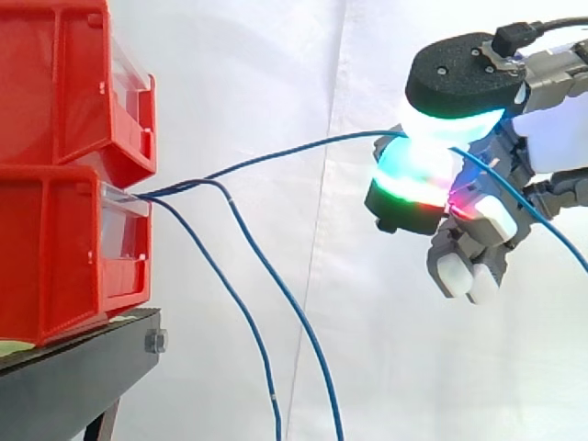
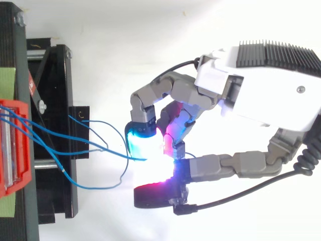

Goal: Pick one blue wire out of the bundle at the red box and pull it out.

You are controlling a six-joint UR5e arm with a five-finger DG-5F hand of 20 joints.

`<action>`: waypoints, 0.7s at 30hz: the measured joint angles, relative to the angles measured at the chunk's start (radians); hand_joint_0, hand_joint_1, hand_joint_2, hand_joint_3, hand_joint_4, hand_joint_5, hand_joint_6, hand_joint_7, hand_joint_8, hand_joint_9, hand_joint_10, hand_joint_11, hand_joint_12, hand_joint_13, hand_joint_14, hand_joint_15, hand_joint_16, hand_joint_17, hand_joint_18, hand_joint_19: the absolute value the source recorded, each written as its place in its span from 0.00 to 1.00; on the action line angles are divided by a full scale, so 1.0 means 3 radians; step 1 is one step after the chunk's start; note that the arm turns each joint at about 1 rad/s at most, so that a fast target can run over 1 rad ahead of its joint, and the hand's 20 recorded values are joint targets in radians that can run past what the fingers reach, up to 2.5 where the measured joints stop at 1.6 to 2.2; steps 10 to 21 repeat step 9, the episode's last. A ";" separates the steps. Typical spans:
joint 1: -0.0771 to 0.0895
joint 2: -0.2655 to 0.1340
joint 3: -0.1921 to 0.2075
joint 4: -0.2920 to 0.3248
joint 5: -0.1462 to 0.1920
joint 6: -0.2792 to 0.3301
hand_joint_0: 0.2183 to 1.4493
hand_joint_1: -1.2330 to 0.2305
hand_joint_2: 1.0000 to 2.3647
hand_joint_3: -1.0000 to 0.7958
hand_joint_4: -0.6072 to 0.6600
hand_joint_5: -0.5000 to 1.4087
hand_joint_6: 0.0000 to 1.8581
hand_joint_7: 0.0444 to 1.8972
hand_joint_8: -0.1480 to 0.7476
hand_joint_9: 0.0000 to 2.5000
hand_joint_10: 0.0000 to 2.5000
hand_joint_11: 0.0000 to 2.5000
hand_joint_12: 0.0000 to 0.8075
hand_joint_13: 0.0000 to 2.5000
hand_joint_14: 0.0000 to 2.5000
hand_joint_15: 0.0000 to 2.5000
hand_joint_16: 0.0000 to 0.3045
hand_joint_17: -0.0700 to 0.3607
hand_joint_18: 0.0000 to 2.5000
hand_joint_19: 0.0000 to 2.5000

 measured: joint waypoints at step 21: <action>0.0000 0.0001 0.0001 0.0000 0.0000 0.0000 0.28 0.29 0.06 0.55 0.41 0.25 0.49 0.56 0.62 0.50 0.00 0.28 0.62 0.39 0.01 0.24 0.22 0.51 0.36 0.18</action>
